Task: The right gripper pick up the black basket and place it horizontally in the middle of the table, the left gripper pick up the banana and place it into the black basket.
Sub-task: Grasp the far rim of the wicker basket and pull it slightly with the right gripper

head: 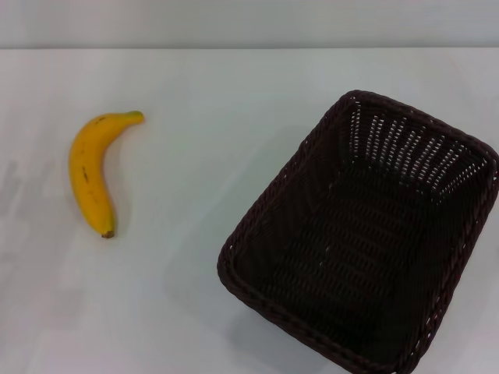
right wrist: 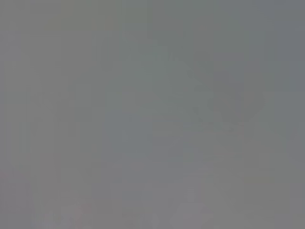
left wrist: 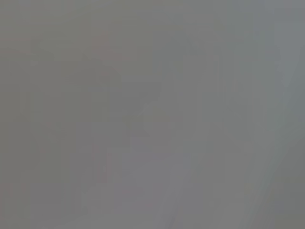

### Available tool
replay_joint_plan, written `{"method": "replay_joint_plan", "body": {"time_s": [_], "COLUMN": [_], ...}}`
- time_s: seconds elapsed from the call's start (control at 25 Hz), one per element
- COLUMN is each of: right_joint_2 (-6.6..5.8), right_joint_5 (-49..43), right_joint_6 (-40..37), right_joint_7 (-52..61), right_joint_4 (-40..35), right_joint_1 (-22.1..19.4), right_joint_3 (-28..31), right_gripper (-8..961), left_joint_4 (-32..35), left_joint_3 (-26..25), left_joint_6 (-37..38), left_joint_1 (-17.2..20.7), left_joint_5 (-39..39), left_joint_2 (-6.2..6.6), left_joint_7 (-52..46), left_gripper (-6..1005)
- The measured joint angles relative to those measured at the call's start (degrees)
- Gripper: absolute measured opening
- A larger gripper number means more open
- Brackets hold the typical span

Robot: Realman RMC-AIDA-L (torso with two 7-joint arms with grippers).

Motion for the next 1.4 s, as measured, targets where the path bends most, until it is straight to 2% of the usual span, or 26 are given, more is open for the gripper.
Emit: {"method": "replay_joint_plan", "body": {"time_s": [0.48,0.56,0.68,0.76,0.88,1.0,1.08,1.2,1.4], "right_joint_2": [0.01,-0.29,-1.07,-2.14,-3.94,-5.67,-7.33,-8.6,-10.11], "right_joint_5": [-1.5,-2.84,-5.99,-10.93,-19.31,-27.94,-38.4,-46.97,-60.11], "right_joint_6": [-0.49,-0.28,-0.76,-1.46,-1.37,-0.07,2.03,5.8,16.27], "right_joint_7": [-0.07,2.48,11.43,20.39,32.97,43.26,54.86,63.01,75.14], "right_joint_4": [-0.58,-3.27,-11.65,-18.43,-26.25,-31.02,-35.29,-38.3,-40.45], "right_joint_1": [1.2,1.53,1.95,3.19,6.74,11.07,16.11,20.49,31.14], "right_joint_3": [-1.37,-3.62,-8.54,-12.25,-15.46,-17.29,-20.34,-23.76,-26.38], "right_gripper": [850,849,847,846,844,843,842,840,837], "left_joint_4": [-0.08,-0.01,0.07,0.17,1.64,3.59,3.87,3.95,4.84], "left_joint_3": [0.06,0.08,0.09,0.09,0.15,0.12,0.12,0.14,0.14], "left_joint_6": [0.26,0.29,-0.16,-0.38,-0.31,-0.11,-0.19,-0.14,0.89], "left_joint_1": [-0.16,-0.48,-0.96,-1.05,-0.92,-0.57,-0.53,-0.66,-1.92], "left_joint_5": [0.04,0.11,0.3,0.56,1.74,3.04,3.41,3.48,3.67], "left_joint_2": [-0.04,-0.03,-0.02,0.05,0.21,0.21,0.37,0.84,1.48], "left_joint_7": [0.23,0.08,-0.28,-0.87,-3.05,-5.45,-5.89,-6.11,-6.13], "left_gripper": [874,874,874,874,874,874,874,874,874]}}
